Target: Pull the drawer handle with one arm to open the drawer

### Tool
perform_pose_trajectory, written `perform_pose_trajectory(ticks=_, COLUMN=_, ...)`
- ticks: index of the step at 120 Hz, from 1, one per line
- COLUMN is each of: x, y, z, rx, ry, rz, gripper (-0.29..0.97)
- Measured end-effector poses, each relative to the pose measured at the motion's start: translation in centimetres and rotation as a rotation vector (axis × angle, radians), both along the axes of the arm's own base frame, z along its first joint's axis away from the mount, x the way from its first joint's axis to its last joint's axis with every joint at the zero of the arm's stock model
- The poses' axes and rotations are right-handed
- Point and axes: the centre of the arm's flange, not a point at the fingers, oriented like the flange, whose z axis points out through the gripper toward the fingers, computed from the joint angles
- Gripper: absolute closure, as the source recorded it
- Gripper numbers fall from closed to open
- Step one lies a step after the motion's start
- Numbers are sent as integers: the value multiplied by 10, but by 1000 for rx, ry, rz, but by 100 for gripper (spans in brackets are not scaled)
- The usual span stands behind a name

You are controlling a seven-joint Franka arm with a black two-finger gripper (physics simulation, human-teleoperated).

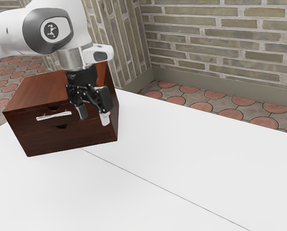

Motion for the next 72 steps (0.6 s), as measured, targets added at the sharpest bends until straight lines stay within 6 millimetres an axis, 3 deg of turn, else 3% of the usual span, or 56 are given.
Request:
perform_pose_trajectory(ticks=28, x=2, y=1, z=8, rx=18, ry=-29, rz=42, gripper=0)
perform_pose_trajectory(ticks=39, x=-11, y=-6, z=74, rx=45, ry=-141, rz=45, gripper=0)
perform_pose_trajectory(ticks=48, x=-20, y=-11, z=97, rx=53, ry=-166, rz=49, gripper=0)
perform_pose_trajectory(ticks=62, x=-23, y=-18, z=104, rx=57, ry=-175, rz=54, gripper=0)
perform_pose_trajectory(ticks=72, x=-15, y=-15, z=92, rx=57, ry=-167, rz=66, gripper=0)
